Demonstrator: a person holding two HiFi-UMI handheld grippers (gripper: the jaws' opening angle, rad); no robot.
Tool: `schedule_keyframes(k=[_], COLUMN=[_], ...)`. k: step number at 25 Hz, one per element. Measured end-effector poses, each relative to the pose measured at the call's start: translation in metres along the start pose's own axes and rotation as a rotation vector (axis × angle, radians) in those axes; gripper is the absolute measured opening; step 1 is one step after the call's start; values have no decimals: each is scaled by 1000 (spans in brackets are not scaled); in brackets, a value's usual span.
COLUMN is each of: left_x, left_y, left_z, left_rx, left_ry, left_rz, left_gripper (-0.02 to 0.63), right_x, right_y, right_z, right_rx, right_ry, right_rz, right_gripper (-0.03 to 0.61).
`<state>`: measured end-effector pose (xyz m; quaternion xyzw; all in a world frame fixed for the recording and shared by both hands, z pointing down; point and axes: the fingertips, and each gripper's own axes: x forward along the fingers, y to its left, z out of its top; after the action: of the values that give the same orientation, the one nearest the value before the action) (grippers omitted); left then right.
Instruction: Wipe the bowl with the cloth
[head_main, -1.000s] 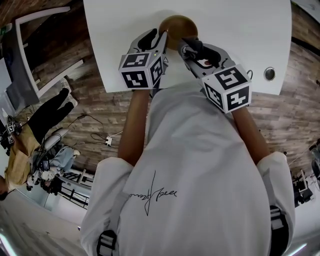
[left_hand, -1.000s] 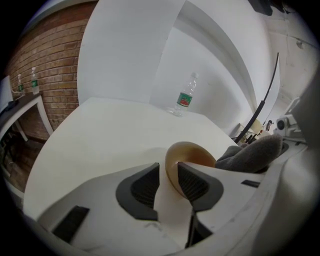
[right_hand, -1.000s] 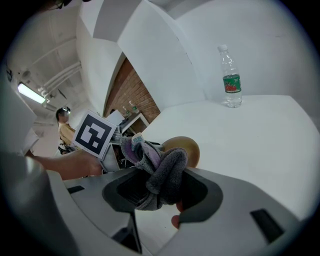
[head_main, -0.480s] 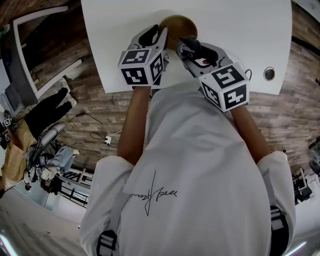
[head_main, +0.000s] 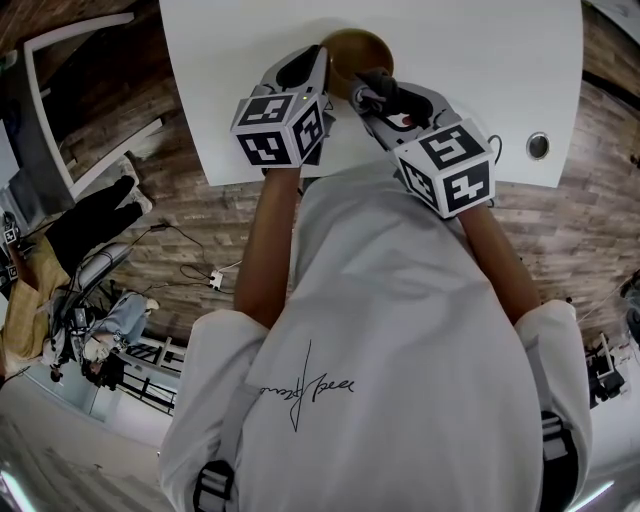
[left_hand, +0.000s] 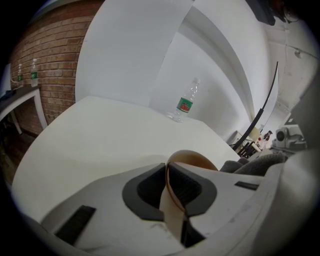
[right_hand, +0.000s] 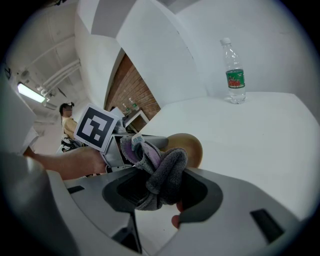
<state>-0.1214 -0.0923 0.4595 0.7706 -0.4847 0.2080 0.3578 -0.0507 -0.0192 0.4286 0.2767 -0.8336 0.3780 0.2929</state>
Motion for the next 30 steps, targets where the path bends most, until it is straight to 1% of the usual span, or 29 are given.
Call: schedule_keyframes(k=[6, 11, 21, 30], left_x=[0, -1, -2, 0], left_y=[-3, -5, -7, -13], left_z=[1, -2, -3, -6], left_rx=[14, 10, 48, 51], left_ry=[-5, 8, 29, 34], left_rz=[9, 14, 31, 29], left_gripper=[12, 14, 18, 17], right_x=[-3, -5, -10, -15], right_y=[-2, -3, -5, -11], right_z=[0, -3, -4, -10], right_rx=[0, 2, -25, -47], right_ry=[-1, -4, 7, 27], right_rz=[-1, -3, -17, 2], right_gripper=[179, 179, 179, 179])
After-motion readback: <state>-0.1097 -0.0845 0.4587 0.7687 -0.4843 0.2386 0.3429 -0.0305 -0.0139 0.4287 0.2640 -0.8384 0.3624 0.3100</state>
